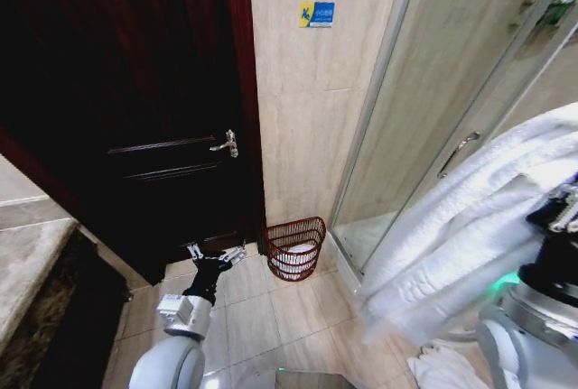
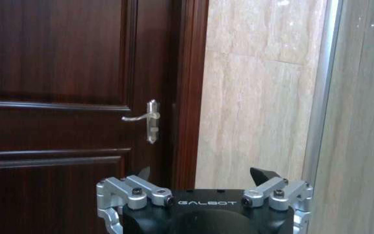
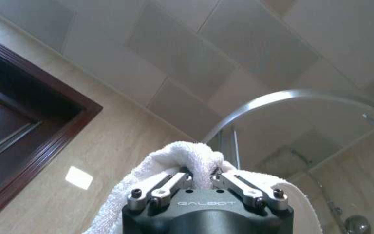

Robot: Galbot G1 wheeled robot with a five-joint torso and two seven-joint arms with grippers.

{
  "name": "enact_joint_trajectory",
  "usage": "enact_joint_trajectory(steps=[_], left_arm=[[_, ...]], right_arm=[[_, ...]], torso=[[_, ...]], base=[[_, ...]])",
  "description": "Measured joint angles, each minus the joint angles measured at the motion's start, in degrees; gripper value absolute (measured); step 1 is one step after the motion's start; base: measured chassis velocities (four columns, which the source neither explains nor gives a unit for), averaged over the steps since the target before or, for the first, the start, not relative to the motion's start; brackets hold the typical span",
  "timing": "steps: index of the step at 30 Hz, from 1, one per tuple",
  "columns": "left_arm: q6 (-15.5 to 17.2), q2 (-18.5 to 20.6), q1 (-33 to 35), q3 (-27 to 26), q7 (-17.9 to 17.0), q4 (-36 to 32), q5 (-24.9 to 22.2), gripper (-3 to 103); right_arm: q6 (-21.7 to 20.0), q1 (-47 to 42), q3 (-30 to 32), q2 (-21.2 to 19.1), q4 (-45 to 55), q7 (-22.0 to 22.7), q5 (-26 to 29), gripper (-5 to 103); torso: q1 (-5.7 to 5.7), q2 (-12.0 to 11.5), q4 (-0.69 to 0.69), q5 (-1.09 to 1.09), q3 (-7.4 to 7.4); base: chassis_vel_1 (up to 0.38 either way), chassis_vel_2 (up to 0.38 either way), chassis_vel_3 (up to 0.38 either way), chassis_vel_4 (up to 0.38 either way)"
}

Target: Discard the used towel into the hamper.

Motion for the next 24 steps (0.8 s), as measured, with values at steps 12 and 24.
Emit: enact_joint_trajectory(steps=[12, 24], left_arm=[[0.0, 0.0, 0.0, 0.0, 0.0, 0.0, 0.0, 100], [0.0, 0.0, 0.0, 0.0, 0.0, 0.0, 0.0, 100]], right_arm=[[-0.8, 2.0, 0.9, -2.9, -1.4, -0.5, 2.3, 11], [-1.0, 3.7, 1.0, -5.0, -2.2, -1.2, 4.5, 11]], torso=[[0.01, 0.0, 0.01, -0.03, 0.0], [0.01, 0.0, 0.01, -0.03, 0.0]], base=[[0.053, 0.047, 0.044, 0.04], [0.1, 0.102, 0.099, 0.095]])
